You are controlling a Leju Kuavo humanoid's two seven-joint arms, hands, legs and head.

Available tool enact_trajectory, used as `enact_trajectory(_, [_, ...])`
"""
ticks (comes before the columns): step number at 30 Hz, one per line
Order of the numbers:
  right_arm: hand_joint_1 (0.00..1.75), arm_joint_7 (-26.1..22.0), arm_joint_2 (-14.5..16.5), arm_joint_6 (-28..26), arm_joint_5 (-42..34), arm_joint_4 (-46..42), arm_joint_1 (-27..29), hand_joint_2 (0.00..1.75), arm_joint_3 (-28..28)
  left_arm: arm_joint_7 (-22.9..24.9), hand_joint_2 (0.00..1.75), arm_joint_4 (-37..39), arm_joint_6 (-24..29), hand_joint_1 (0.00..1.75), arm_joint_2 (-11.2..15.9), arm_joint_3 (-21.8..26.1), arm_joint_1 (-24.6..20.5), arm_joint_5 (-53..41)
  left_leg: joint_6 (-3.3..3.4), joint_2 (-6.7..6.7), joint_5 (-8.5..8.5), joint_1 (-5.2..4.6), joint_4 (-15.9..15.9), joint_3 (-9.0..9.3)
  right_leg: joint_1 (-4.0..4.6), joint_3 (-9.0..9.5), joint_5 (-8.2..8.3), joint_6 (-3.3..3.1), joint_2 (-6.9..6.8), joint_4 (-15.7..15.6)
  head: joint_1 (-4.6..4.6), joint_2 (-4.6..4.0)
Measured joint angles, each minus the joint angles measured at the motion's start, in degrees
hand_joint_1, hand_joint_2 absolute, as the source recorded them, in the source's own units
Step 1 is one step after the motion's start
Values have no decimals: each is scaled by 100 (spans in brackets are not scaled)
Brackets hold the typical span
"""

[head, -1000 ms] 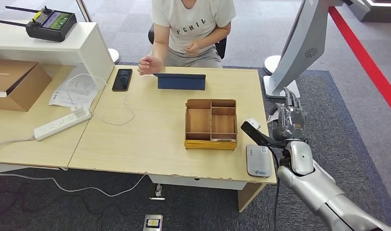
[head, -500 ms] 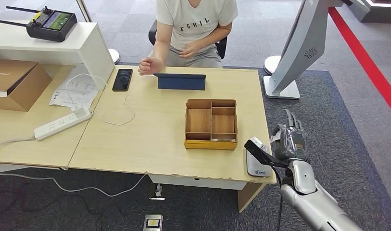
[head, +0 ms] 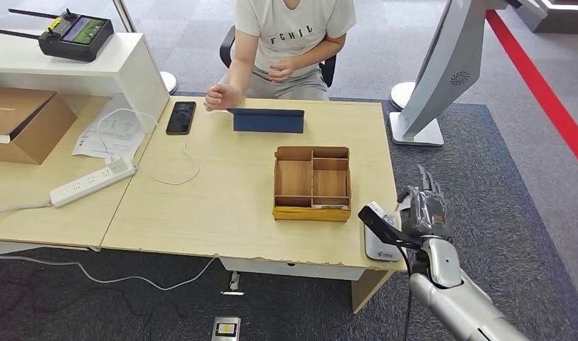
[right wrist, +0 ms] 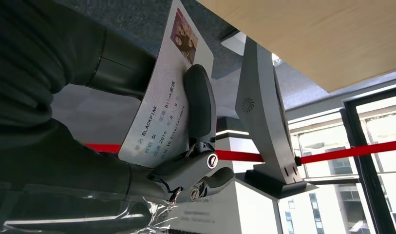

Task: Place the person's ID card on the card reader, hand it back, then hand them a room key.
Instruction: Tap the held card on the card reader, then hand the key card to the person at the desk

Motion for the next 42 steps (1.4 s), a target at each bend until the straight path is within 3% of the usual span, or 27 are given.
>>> enact_trajectory(7, [175, -99, 37, 0, -673, 142, 186, 175, 64, -55, 0, 0, -79, 0, 2, 0, -4, 14, 0, -1, 0, 0, 0, -1, 0, 0, 0, 0, 0, -1, -1, 0])
enact_trajectory(32, [175, -136, 191, -69, -918, 470, 440, 175, -6, 44, 0, 0, -192, 0, 2, 0, -59, -27, 0, 15, -1, 2, 0, 18, 2, 14, 0, 0, 3, -3, 0, 0])
enact_trajectory(38, [175, -10, 222, -69, -925, 430, 483, 175, -32, -4, 0, 2, -225, 0, 2, 0, -69, -30, 0, 17, -1, 5, 0, 27, 5, 26, 1, -1, 4, -4, -1, 0])
enact_trajectory(42, [175, 403, 139, -58, -487, 175, 465, 175, -28, -46, 0, 2, -237, 0, 4, 0, -77, -30, -1, 13, 1, 4, 0, 24, 5, 28, 3, -1, 4, -4, -1, 0])
